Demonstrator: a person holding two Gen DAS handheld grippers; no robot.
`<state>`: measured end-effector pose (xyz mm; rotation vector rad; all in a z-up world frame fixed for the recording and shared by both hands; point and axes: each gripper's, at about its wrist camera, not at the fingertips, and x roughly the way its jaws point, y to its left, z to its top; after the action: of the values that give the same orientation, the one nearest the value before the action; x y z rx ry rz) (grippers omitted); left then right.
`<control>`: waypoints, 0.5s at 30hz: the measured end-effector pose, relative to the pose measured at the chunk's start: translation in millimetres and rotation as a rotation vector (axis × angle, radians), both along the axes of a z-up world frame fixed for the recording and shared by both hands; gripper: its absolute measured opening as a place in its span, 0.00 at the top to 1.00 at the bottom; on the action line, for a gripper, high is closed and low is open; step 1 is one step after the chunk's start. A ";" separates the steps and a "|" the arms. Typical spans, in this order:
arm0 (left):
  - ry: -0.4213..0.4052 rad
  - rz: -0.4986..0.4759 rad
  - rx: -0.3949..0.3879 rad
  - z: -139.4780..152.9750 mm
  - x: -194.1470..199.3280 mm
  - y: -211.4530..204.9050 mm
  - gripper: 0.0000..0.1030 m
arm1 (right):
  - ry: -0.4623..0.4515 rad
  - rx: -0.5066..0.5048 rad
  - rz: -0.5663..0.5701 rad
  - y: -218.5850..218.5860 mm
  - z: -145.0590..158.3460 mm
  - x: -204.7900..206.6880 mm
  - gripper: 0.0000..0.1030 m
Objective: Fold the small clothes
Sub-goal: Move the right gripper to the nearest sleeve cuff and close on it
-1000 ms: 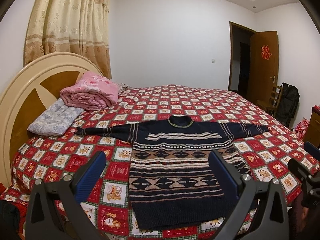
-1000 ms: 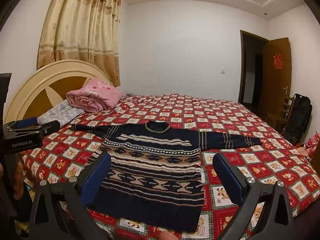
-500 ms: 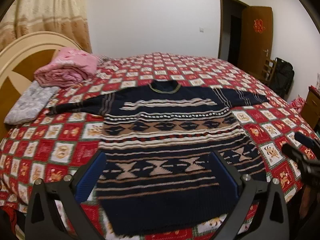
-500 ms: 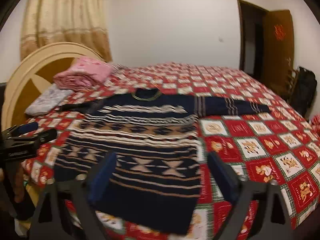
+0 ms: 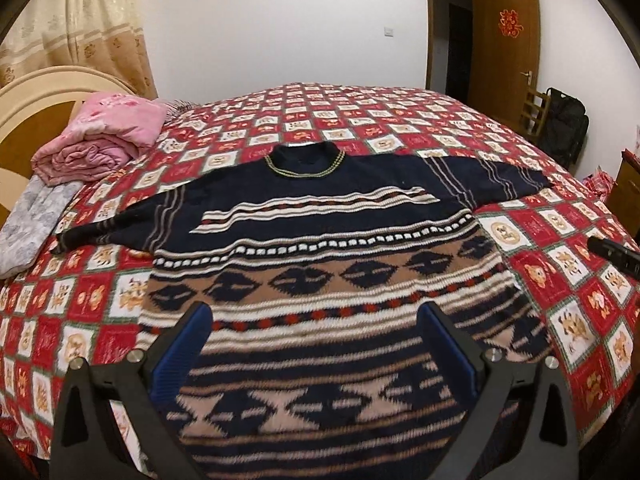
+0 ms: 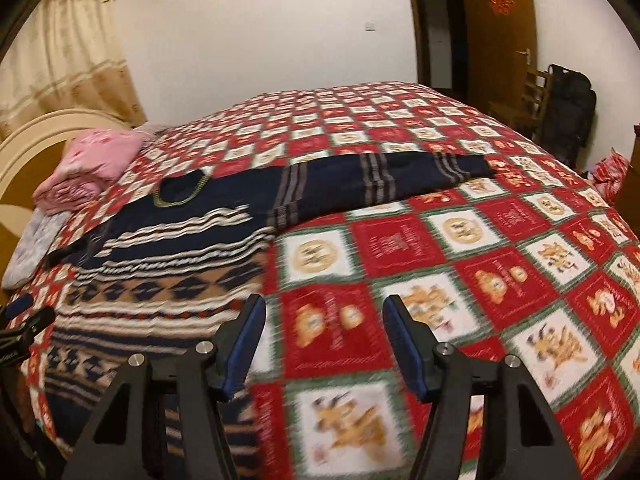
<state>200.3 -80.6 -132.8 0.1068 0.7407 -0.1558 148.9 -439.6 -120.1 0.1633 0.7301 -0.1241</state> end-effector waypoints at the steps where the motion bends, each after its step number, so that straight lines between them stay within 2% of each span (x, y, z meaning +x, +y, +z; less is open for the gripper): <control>1: 0.002 -0.005 0.001 -1.4 4.3 -2.4 0.00 | -0.001 -0.006 -0.012 -7.7 -0.5 6.4 0.42; 6: -0.046 -0.014 0.013 -3.4 29.7 -11.5 0.00 | 0.017 0.011 -0.063 -44.8 -2.5 42.6 0.51; 11: -0.121 0.009 0.026 0.4 56.5 -11.5 0.00 | 0.025 0.032 -0.148 -90.0 -5.0 80.2 0.53; 15: -0.134 0.036 0.034 -1.9 77.4 -6.7 0.00 | 0.042 0.049 -0.223 -130.1 -10.1 115.8 0.57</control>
<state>277.8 -87.3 -134.7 0.1347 0.6118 -0.1006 264.8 -569.7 -130.1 0.2900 0.7557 -0.3229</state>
